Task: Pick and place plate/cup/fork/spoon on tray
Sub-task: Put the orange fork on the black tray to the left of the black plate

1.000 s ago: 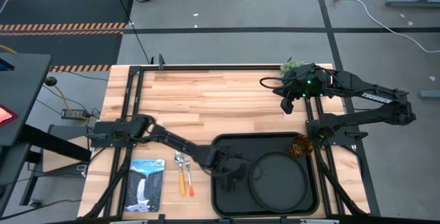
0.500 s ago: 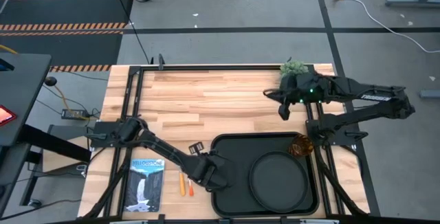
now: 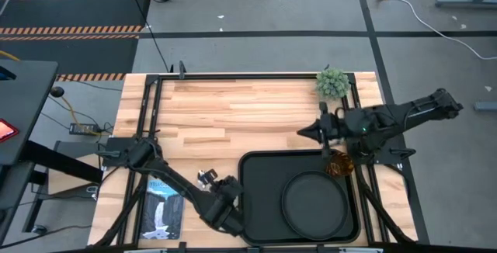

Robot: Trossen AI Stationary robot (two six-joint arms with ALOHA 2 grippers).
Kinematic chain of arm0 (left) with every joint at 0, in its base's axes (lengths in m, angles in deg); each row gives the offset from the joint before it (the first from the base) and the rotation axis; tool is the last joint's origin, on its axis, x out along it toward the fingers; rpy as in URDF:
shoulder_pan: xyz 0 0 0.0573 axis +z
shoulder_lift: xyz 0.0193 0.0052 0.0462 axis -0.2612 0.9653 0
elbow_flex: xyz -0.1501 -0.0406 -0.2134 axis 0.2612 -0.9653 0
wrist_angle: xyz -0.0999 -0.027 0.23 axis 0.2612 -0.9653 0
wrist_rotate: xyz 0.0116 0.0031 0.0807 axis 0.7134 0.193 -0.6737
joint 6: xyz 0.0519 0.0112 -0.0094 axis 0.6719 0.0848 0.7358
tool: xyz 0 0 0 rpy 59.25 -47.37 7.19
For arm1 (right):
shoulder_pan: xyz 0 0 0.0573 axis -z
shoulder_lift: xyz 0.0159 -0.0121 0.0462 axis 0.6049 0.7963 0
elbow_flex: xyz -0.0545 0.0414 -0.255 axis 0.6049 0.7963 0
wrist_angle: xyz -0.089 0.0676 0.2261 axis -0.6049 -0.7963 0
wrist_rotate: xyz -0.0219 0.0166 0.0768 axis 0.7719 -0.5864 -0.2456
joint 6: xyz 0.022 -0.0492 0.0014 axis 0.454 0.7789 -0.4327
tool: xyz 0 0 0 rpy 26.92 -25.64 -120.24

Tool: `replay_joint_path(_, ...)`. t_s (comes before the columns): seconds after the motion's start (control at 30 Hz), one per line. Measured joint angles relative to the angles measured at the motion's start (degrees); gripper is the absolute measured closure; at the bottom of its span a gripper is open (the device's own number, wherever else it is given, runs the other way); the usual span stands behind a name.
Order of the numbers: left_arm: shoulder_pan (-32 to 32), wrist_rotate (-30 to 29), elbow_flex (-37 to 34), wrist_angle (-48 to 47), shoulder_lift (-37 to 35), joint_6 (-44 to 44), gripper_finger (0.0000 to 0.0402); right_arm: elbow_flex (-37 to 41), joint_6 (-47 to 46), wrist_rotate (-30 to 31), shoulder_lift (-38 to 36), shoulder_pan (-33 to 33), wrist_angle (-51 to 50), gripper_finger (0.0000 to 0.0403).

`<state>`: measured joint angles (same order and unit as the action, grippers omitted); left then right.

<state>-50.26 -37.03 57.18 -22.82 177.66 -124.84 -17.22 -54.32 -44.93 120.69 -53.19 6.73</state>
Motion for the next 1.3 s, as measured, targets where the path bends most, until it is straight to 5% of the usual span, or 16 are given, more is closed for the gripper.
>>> replay_joint_path(0.27, -1.0, -4.6, -0.8, -5.8, -0.5, -6.7, 0.0392, 3.9, 0.8, 2.8, -1.6, -9.5, 6.0, 0.0398)
replay_joint_path(0.6, -2.0, -2.0, -13.9, -0.9, -5.3, -14.5, 0.0397, 8.5, -0.6, 3.3, -1.9, -17.4, 12.8, 0.0398)
replay_joint_path(0.83, -2.5, -3.3, -23.8, 3.8, -14.2, -27.7, 0.0395, 11.6, 4.7, 14.2, -3.3, -20.1, 17.7, 0.0399)
replay_joint_path(1.1, -1.6, 0.7, -25.5, 7.4, -14.7, -42.4, 0.0331, 15.3, 15.9, 21.4, -3.7, -20.7, 25.9, 0.0394)
replay_joint_path(1.3, -0.6, 2.7, -24.5, 11.1, -14.7, -43.3, 0.0264, 18.5, 19.4, 24.6, -3.4, -28.2, 32.7, 0.0398)
